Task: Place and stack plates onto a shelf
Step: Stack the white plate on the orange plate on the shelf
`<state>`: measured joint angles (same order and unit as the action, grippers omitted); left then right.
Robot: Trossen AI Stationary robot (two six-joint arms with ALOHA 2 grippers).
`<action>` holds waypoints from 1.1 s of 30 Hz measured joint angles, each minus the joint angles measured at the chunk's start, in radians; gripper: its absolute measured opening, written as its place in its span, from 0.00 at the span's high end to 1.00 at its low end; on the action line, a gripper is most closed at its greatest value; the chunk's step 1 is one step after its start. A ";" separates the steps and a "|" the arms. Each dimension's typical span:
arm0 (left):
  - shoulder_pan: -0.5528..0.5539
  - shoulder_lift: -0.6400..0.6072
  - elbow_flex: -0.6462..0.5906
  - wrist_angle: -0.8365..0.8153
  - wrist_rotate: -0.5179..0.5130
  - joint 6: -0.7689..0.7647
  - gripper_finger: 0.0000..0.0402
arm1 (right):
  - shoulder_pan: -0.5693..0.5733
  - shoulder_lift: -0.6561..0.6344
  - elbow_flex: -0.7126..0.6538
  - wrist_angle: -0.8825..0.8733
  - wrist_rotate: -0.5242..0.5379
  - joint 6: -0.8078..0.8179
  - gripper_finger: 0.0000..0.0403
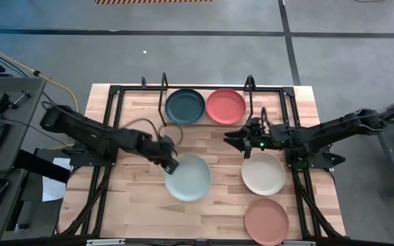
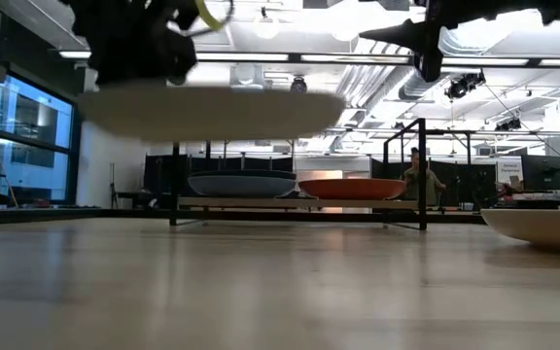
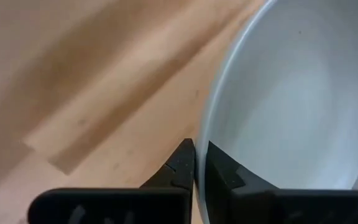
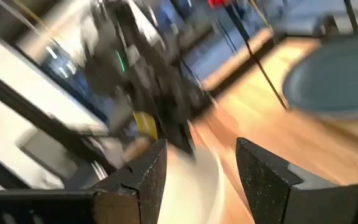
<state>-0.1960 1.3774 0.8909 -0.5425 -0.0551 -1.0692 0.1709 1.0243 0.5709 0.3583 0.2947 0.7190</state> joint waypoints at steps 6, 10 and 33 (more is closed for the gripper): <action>0.089 -0.160 0.000 -0.101 -0.043 0.016 0.99 | 0.017 0.116 0.217 -0.428 0.003 0.013 0.57; 0.135 -0.173 0.000 -0.137 -0.054 0.028 1.00 | 0.004 0.235 0.353 -0.599 0.027 0.116 0.57; 0.171 -0.139 0.001 -0.080 -0.068 0.052 1.00 | -0.054 0.599 0.576 -0.695 0.010 0.269 0.62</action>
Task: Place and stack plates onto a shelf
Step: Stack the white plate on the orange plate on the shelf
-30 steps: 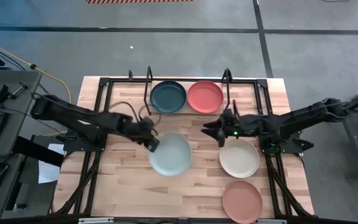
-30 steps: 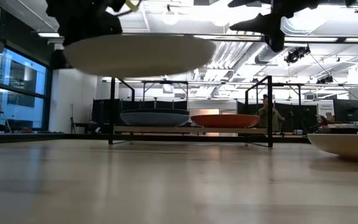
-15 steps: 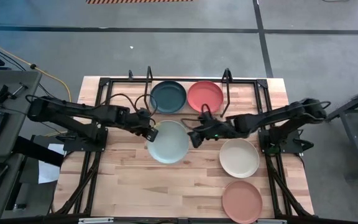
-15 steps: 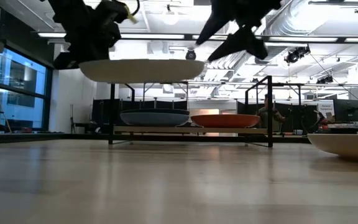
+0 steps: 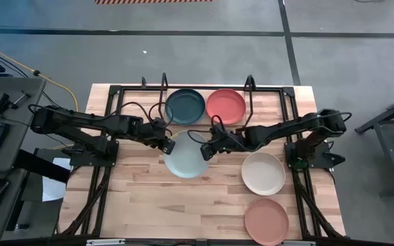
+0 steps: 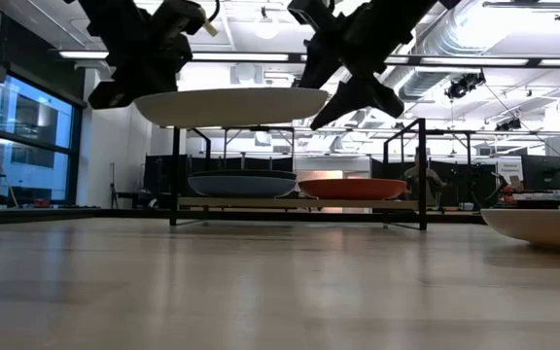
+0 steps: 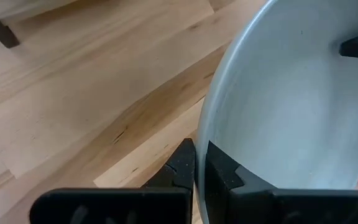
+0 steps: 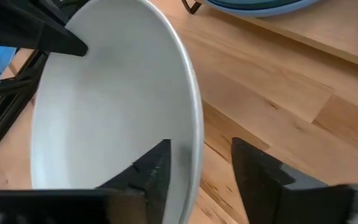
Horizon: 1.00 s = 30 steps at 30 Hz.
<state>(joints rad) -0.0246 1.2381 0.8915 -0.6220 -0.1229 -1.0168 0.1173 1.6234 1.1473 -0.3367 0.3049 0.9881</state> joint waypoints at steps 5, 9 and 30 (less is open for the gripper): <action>0.000 0.000 0.000 0.002 -0.019 -0.001 0.98 | 0.000 0.000 0.000 -0.003 -0.001 0.001 0.86; 0.000 0.000 0.000 0.030 -0.014 0.029 0.94 | -0.002 -0.010 0.000 -0.025 0.001 -0.018 0.97; 0.050 -0.169 0.279 0.034 -0.183 0.618 0.82 | 0.083 -0.317 -0.228 -0.383 0.084 0.336 1.00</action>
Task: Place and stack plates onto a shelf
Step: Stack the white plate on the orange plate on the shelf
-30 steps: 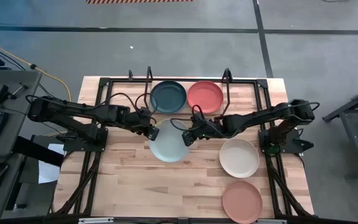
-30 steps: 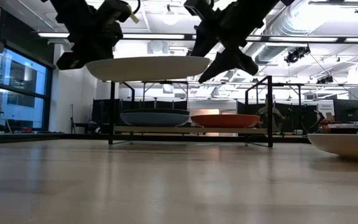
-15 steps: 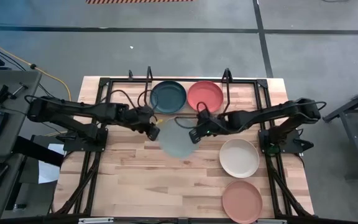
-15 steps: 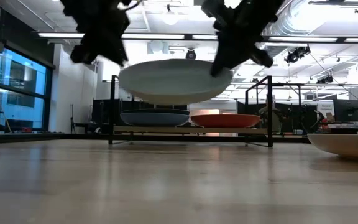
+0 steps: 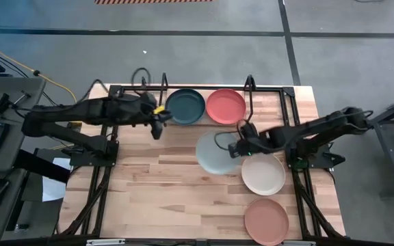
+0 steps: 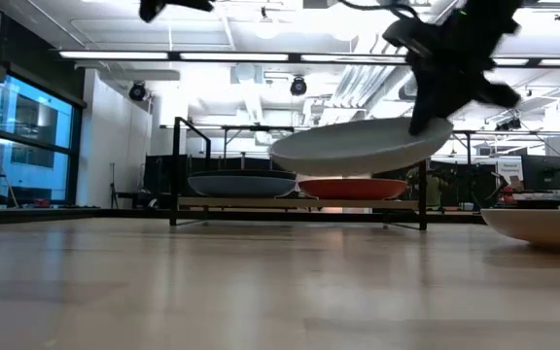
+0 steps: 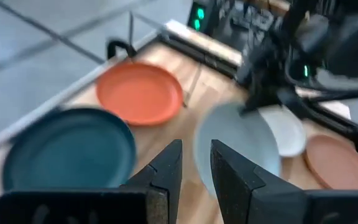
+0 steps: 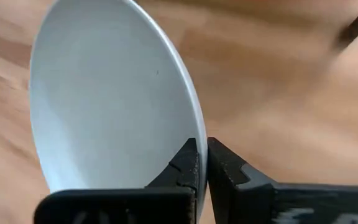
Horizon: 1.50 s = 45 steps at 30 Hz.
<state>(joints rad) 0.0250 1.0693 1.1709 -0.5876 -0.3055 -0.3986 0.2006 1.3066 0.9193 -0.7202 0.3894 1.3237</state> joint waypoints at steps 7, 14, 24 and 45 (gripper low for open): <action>0.001 -0.112 -0.030 0.040 -0.077 0.043 0.85 | 0.128 -0.001 -0.291 0.654 0.302 0.430 1.00; 0.001 -0.138 -0.031 0.042 -0.084 0.044 0.86 | 0.096 0.153 -0.294 0.738 0.659 0.809 1.00; 0.001 -0.139 -0.031 0.041 -0.067 0.044 0.86 | -0.109 0.328 -0.165 0.724 0.668 0.870 1.00; 0.001 -0.139 -0.031 0.039 -0.061 0.070 0.86 | -0.223 0.287 -0.162 0.592 0.634 0.849 1.00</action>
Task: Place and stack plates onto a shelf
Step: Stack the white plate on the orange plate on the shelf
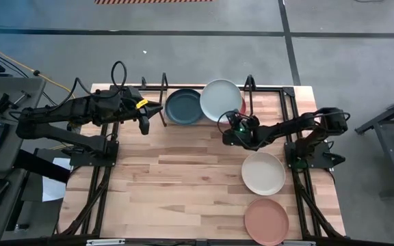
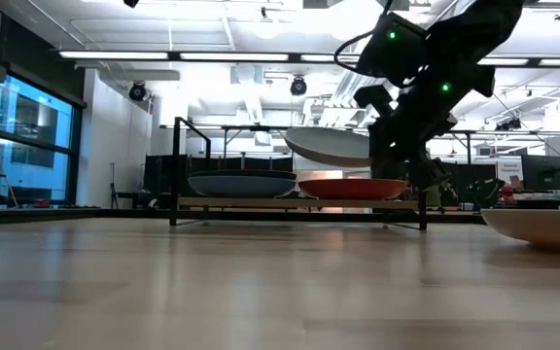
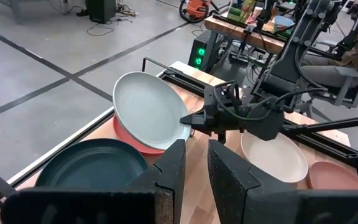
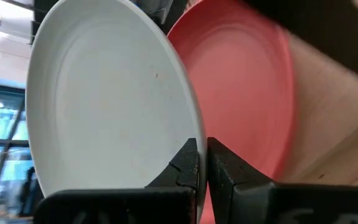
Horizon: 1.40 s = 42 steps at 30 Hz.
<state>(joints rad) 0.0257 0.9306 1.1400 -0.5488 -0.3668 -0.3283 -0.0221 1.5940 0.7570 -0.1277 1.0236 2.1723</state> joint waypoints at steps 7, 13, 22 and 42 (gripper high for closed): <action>0.000 0.000 0.000 0.001 0.000 -0.012 0.86 | -0.013 0.000 0.000 -0.072 -0.012 -0.035 1.00; 0.000 0.000 0.000 0.002 0.000 -0.037 0.86 | -0.013 -0.001 0.000 -0.085 -0.046 -0.043 1.00; 0.000 0.000 0.000 0.031 0.000 -0.061 0.86 | -0.013 -0.001 0.000 -0.087 -0.021 -0.007 1.00; -0.001 0.000 0.000 0.030 0.047 -0.109 0.86 | -0.039 -0.020 0.120 -0.362 -0.142 0.071 1.00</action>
<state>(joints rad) 0.0250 0.9310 1.1397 -0.5184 -0.3196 -0.4369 -0.0615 1.5738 0.8768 -0.4898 0.8821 2.2436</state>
